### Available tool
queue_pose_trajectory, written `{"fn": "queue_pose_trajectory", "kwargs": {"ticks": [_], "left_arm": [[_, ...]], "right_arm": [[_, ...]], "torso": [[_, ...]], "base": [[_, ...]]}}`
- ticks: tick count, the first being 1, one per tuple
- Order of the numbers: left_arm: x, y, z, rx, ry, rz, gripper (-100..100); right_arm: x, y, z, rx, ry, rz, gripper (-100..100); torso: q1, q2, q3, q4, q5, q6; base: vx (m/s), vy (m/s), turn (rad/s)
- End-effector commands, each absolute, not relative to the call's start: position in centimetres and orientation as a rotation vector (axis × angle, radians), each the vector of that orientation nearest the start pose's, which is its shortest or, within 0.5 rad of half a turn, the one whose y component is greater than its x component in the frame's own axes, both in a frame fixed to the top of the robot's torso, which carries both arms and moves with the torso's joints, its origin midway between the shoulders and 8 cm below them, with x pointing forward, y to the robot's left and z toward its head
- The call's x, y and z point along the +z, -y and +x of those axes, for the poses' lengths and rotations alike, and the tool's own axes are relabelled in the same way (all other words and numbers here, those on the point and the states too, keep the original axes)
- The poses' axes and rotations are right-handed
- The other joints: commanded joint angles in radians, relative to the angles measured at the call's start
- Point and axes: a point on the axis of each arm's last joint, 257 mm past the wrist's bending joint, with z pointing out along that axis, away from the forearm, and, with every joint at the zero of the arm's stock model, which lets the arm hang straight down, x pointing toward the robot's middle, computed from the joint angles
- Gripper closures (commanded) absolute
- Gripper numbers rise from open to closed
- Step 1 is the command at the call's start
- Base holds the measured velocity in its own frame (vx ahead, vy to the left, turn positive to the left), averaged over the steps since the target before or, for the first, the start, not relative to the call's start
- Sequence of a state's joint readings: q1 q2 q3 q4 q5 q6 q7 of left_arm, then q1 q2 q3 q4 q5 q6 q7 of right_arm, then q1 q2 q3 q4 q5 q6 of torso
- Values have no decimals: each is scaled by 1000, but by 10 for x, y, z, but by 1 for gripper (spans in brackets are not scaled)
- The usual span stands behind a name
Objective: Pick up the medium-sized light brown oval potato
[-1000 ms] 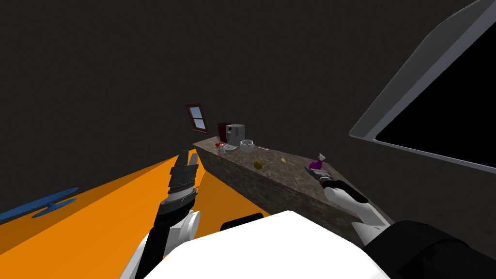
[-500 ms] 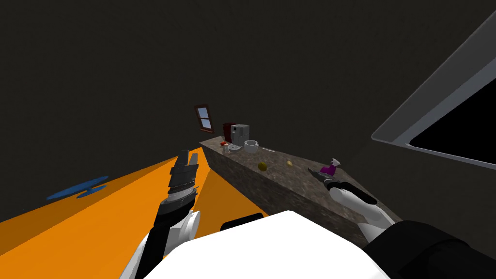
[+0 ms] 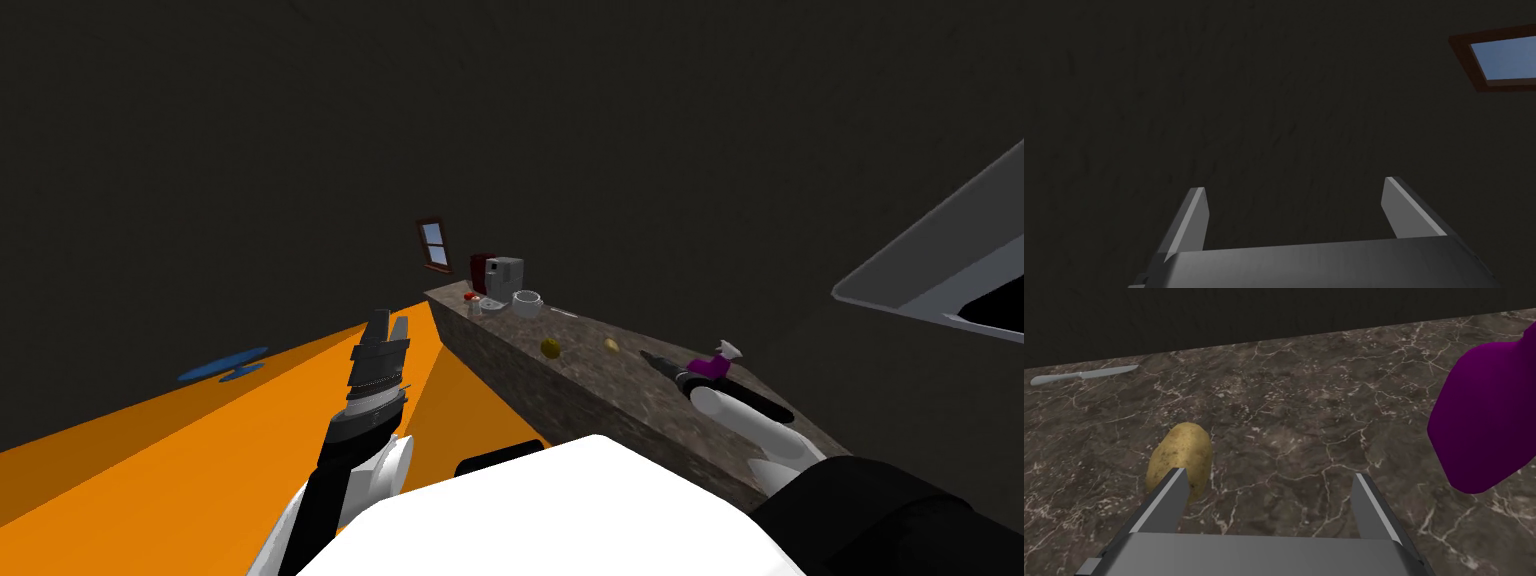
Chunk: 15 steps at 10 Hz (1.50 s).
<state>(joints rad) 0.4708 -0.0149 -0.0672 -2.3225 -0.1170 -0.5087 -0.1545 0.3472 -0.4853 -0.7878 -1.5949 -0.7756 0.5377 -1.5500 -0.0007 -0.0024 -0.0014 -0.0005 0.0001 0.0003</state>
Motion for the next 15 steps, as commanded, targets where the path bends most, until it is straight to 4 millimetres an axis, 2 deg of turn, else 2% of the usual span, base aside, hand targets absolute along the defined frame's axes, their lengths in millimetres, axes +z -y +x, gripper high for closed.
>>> {"fn": "queue_pose_trajectory", "kwargs": {"ticks": [1,4,9,10,11,12,15], "left_arm": [[53,-240,339,-1175,-642,-483,0],[53,-240,339,-1175,-642,-483,0],[53,-240,339,-1175,-642,-483,0],[53,-240,339,-1175,-642,-483,0],[53,-240,339,-1175,-642,-483,0],[53,-240,339,-1175,-642,-483,0],[53,-240,339,-1175,-642,-483,0]], "right_arm": [[-249,706,279,-1783,-1260,-2572,-100],[-268,705,271,-1626,-1432,-2419,-100],[-307,685,262,-1384,-1589,-2250,-100],[-301,690,264,-1420,-1572,-2267,-100],[-303,689,263,-1412,-1575,-2264,0],[-305,689,262,-1415,-1596,-2259,-100],[-309,689,260,-1419,-1626,-2250,-100]], "torso": [[0,0,0,0,0,0],[0,0,0,0,0,0],[-2,0,0,0,-1,1],[-2,0,0,0,-1,1],[-1,1,0,0,0,1],[1,2,1,0,0,1],[-2,5,3,1,-1,1]], "base": [[37,-10,70],[53,-13,175],[54,-35,147],[24,-21,31],[0,0,0],[-9,-26,100],[-26,-46,83]]}}
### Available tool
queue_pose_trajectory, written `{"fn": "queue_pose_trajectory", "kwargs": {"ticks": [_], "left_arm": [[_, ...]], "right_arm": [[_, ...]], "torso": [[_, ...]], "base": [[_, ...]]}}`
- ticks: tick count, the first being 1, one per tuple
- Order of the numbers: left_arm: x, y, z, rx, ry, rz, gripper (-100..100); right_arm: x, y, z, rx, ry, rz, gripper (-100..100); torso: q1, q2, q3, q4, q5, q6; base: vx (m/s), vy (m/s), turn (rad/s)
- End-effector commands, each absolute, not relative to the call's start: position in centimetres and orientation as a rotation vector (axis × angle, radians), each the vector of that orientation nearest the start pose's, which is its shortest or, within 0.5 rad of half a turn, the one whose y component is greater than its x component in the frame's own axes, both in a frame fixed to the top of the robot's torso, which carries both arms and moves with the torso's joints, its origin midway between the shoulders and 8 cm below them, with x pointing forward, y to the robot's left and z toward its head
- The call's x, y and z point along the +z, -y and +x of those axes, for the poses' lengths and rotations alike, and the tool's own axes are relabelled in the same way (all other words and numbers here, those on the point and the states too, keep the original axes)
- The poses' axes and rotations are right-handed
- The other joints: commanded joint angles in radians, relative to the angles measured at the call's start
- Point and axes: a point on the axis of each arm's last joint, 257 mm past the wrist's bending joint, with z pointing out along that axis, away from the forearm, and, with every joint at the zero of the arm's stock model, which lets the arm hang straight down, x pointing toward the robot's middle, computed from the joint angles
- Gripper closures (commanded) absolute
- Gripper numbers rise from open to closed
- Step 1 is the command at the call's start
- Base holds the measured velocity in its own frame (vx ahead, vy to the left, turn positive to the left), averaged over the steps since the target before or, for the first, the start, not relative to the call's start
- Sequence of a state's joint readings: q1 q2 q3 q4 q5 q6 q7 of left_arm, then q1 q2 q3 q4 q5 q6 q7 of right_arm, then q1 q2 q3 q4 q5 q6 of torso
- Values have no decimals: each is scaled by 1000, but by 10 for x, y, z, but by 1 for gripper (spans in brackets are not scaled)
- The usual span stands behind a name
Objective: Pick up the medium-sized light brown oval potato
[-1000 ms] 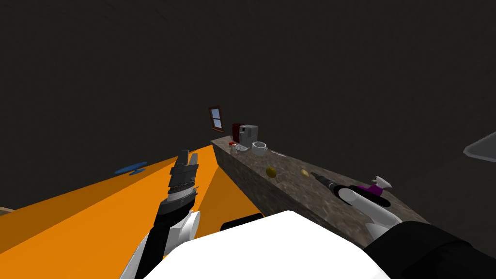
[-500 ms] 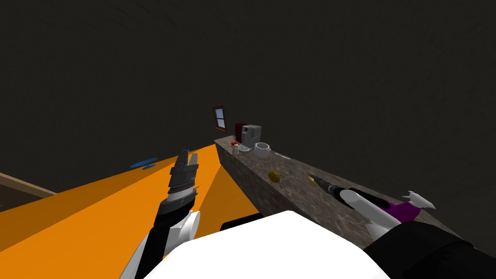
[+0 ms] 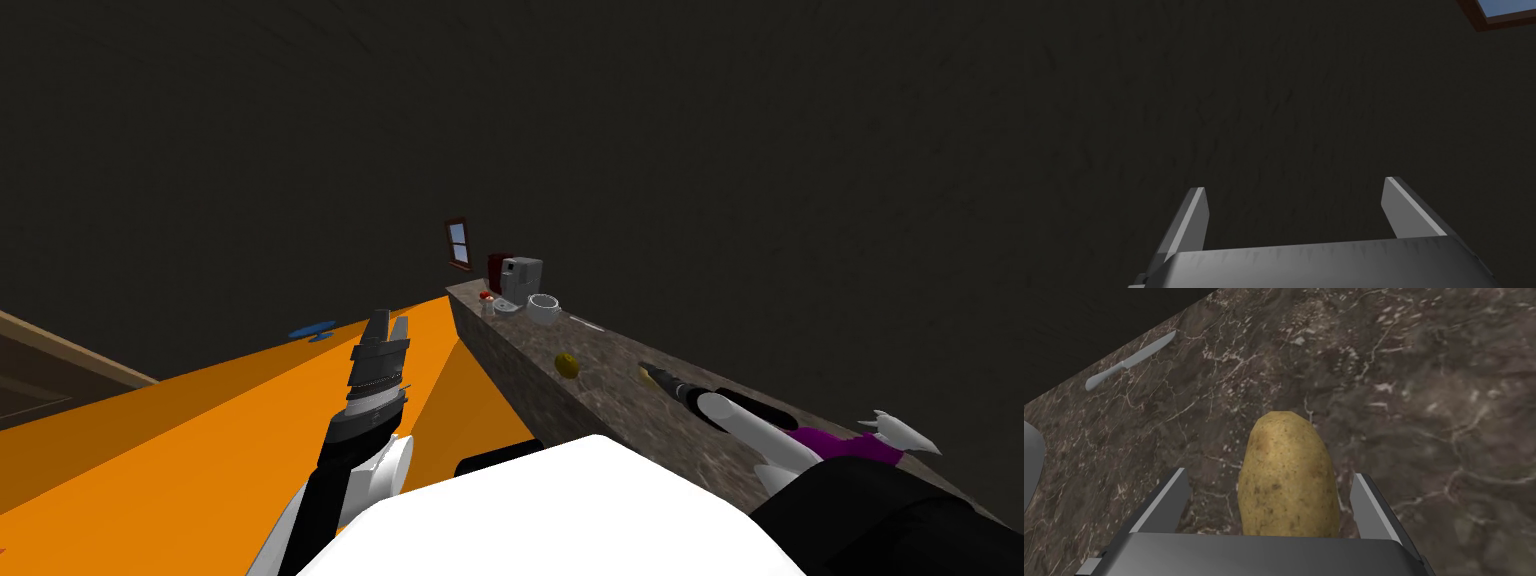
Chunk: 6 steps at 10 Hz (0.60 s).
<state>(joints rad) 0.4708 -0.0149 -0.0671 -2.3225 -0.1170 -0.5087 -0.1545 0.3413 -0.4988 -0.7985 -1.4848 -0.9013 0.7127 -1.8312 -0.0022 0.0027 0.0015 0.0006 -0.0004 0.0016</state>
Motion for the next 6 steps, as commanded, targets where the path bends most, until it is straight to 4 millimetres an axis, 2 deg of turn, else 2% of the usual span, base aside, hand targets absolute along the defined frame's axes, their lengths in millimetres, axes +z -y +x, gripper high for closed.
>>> {"fn": "queue_pose_trajectory", "kwargs": {"ticks": [1,6], "left_arm": [[53,-240,339,-1175,-642,-483,0],[53,-240,339,-1175,-642,-483,0]], "right_arm": [[-310,689,259,-1420,-1635,-2246,-100],[-314,688,258,-1426,-1662,-2236,-100]], "torso": [[0,0,0,0,0,0],[0,-1,0,0,0,0]], "base": [[-32,-27,73],[-19,-27,58]]}}
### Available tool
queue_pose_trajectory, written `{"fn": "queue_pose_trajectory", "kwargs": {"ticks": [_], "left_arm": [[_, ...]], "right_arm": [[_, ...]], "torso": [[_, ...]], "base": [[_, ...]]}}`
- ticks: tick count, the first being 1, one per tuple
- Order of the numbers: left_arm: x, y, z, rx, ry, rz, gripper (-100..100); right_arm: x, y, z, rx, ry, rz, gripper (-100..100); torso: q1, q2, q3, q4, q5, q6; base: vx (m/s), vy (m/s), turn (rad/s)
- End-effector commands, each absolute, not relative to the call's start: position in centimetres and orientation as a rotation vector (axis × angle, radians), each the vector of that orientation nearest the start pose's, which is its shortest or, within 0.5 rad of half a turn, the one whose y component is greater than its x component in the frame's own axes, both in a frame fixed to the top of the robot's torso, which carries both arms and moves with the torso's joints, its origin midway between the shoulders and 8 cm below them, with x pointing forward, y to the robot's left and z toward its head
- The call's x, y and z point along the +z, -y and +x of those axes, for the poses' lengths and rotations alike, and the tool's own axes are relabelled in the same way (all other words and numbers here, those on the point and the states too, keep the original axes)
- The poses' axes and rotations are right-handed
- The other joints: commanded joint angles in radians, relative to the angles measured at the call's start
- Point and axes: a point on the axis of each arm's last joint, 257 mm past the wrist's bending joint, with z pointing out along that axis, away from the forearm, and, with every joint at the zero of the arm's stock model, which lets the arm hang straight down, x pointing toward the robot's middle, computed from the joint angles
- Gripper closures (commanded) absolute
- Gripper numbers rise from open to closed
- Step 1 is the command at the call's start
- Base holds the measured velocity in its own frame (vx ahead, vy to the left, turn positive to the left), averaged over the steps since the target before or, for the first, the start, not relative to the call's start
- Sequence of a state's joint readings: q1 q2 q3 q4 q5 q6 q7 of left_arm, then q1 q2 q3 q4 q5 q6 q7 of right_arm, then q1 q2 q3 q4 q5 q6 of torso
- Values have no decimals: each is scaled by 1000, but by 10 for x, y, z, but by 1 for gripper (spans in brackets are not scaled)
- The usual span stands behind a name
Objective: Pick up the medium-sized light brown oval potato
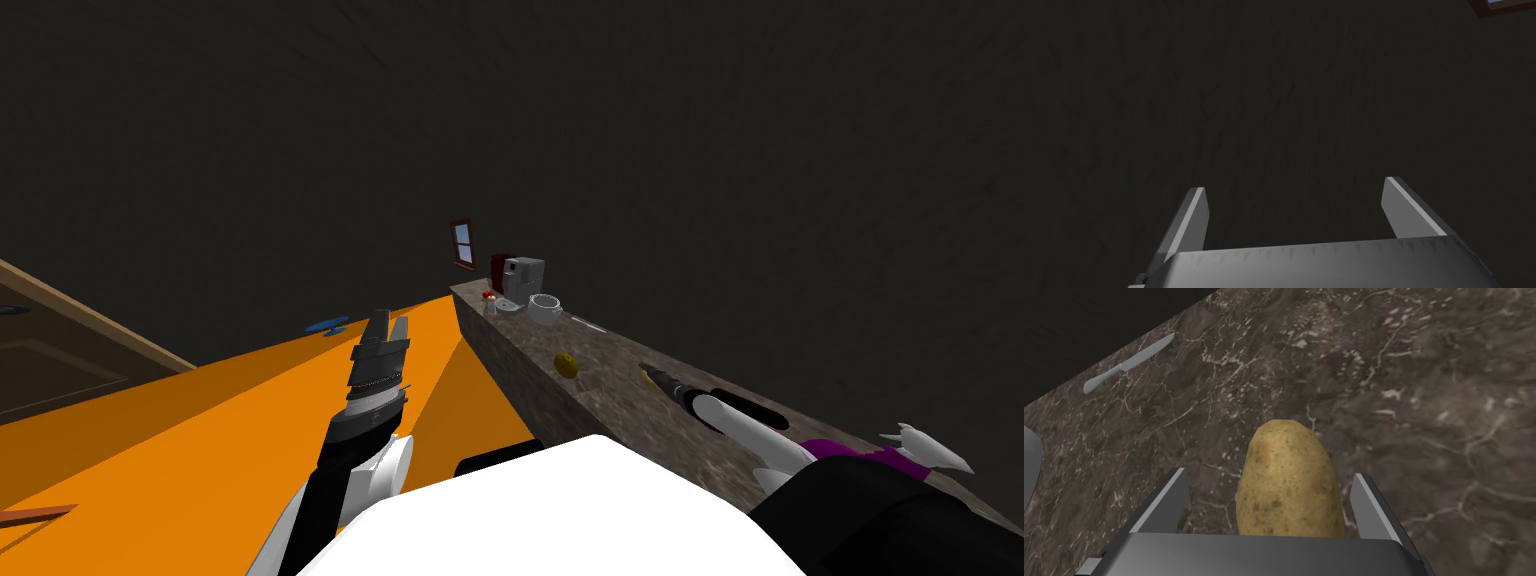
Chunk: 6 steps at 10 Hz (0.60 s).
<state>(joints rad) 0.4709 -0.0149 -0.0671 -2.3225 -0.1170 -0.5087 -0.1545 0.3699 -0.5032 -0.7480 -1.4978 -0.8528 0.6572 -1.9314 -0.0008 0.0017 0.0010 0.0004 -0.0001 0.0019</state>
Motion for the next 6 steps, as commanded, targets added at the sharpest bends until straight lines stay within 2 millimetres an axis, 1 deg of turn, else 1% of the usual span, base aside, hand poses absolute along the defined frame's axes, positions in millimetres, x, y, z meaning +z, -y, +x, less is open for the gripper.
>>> {"fn": "queue_pose_trajectory", "kwargs": {"ticks": [1,5,6], "left_arm": [[53,-240,339,-1175,-642,-483,0],[53,-240,339,-1175,-642,-483,0],[53,-240,339,-1175,-642,-483,0]], "right_arm": [[-314,688,258,-1428,-1664,-2233,100],[-315,688,257,-1427,-1665,-2232,100],[-315,688,257,-1427,-1665,-2233,0]], "torso": [[0,0,0,0,0,0],[2,-1,-1,0,1,0],[2,-1,-1,0,1,0]], "base": [[-3,-3,-16],[0,0,0],[0,0,0]]}}
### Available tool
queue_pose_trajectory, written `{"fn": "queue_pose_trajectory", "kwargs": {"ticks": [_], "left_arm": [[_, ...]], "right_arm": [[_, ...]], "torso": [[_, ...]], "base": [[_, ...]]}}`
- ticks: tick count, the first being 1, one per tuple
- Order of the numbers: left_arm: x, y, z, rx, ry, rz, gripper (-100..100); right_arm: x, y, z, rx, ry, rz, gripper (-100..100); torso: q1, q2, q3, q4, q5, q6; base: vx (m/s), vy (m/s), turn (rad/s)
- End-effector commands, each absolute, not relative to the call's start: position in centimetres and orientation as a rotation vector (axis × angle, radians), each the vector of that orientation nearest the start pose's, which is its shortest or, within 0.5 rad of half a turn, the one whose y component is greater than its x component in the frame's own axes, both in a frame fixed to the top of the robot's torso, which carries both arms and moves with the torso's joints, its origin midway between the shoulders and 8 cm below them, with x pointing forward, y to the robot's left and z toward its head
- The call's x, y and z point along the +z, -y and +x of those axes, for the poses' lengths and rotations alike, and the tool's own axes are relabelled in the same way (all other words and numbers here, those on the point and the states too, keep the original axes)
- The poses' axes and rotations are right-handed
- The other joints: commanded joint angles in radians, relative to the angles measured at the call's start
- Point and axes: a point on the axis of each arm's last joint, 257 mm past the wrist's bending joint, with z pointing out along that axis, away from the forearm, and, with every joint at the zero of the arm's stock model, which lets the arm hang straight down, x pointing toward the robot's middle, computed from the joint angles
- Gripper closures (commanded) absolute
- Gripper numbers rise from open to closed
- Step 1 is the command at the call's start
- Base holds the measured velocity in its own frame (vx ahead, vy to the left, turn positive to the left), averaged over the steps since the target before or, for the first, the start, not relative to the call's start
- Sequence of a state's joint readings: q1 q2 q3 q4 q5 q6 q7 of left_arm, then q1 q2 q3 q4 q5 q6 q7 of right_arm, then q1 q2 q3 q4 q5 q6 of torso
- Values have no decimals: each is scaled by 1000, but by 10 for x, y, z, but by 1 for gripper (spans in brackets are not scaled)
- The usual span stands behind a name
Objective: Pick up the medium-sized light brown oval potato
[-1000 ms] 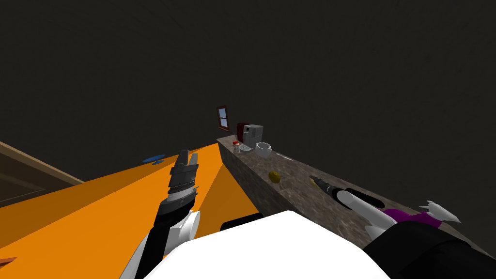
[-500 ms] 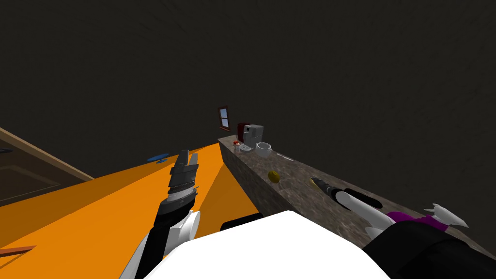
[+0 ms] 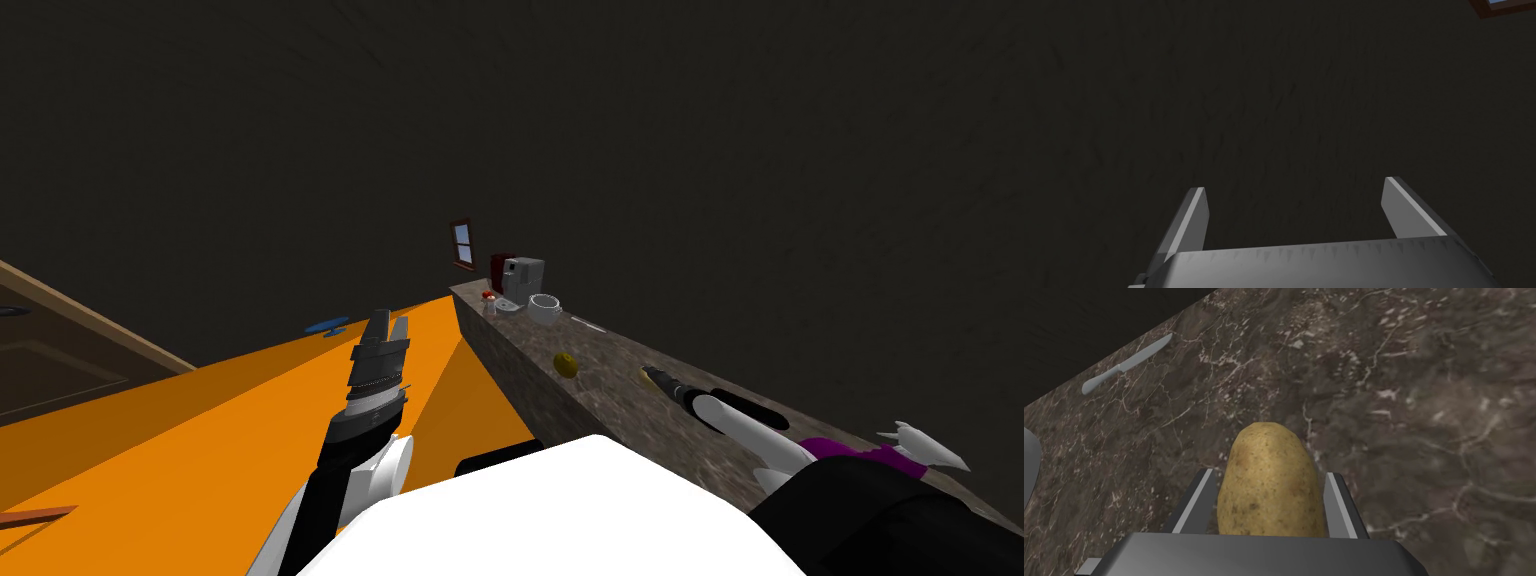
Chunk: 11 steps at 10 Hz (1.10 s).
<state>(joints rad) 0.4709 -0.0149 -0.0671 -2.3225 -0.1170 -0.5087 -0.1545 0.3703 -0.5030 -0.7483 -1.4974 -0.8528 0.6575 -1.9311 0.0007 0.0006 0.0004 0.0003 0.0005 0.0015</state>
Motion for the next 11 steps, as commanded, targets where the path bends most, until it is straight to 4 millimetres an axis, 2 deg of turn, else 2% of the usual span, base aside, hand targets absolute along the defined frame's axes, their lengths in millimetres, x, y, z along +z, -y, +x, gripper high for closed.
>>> {"fn": "queue_pose_trajectory", "kwargs": {"ticks": [1,10,11], "left_arm": [[53,-240,339,-1175,-642,-483,0],[53,-240,339,-1175,-642,-483,0],[53,-240,339,-1175,-642,-483,0]], "right_arm": [[-313,688,258,-1424,-1652,-2239,100],[-303,689,263,-1414,-1583,-2261,100],[-303,689,263,-1413,-1580,-2264,0]], "torso": [[0,0,0,0,0,0],[3,-1,-1,0,1,0],[2,-1,0,0,1,0]], "base": [[13,15,-92],[23,35,-69],[0,0,0]]}}
